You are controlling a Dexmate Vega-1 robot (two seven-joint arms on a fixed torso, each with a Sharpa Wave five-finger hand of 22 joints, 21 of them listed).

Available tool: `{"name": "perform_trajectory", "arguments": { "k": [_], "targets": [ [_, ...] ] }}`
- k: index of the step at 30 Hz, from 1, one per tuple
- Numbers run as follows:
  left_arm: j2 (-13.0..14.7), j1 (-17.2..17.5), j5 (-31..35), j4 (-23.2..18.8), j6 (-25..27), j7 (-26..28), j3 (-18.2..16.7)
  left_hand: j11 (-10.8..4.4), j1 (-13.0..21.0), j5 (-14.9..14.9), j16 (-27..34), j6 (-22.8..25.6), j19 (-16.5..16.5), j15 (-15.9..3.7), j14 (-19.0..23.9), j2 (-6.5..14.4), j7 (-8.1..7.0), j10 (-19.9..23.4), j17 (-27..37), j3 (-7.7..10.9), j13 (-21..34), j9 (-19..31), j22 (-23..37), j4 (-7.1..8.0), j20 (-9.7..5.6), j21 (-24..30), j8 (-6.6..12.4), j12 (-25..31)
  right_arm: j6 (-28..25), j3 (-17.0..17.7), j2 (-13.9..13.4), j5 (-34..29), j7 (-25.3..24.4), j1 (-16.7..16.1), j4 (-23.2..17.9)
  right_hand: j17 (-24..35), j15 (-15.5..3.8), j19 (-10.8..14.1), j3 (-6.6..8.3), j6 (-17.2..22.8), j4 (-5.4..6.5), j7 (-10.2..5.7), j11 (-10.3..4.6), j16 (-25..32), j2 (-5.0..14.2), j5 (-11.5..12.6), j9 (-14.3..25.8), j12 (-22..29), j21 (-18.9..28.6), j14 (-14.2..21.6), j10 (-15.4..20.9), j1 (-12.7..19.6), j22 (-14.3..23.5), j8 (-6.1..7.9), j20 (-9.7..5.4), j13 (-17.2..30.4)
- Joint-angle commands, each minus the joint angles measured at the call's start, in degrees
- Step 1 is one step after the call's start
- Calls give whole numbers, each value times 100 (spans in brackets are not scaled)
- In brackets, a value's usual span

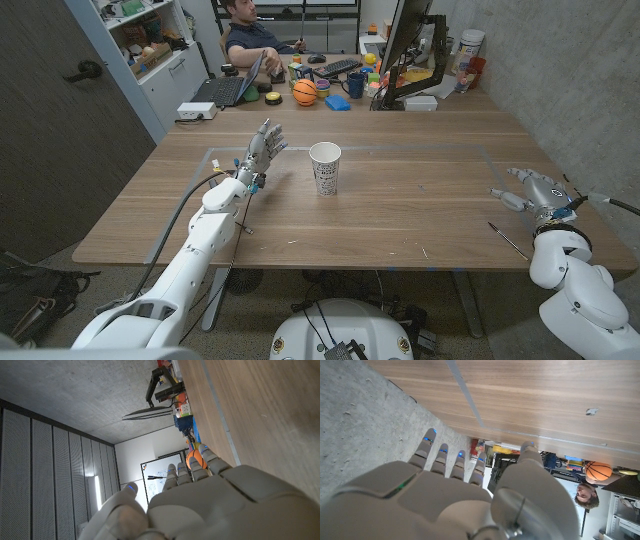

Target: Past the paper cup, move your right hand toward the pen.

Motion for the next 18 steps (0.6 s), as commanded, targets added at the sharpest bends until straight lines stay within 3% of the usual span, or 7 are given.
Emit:
{"name": "perform_trajectory", "arguments": {
  "k": [1,8,18],
  "targets": [
    [-16,-114,-29,194,-61,-58,39,-26,-2,36,14,-24,67,-42,-12,268,0,19,25,-22,13,25,29,-7,-6,-15,26,26,-367,26,-174,99,515,-134,-302,22,-34,220,-9,135,-52,52,56,1,-14,71,22,77,51,215,189,113,11,40,11,22],
    [-10,-150,-48,269,-90,-85,45,-30,-4,38,13,-28,68,-42,-14,265,-2,13,25,-32,13,25,29,-6,-5,-18,25,24,-537,37,-326,207,852,-149,-438,39,-263,957,-8,380,-76,129,161,11,11,138,28,169,213,744,617,299,34,57,-5,35],
    [-12,-209,-84,392,-143,-139,56,-23,-8,41,13,-26,68,-40,-15,255,-1,14,26,-52,12,25,29,-6,-4,-23,26,24,-851,-70,-647,261,1293,-72,-569,47,-360,1366,29,605,-147,174,129,-33,11,174,27,132,315,893,660,524,39,97,-9,41]
  ]
}}
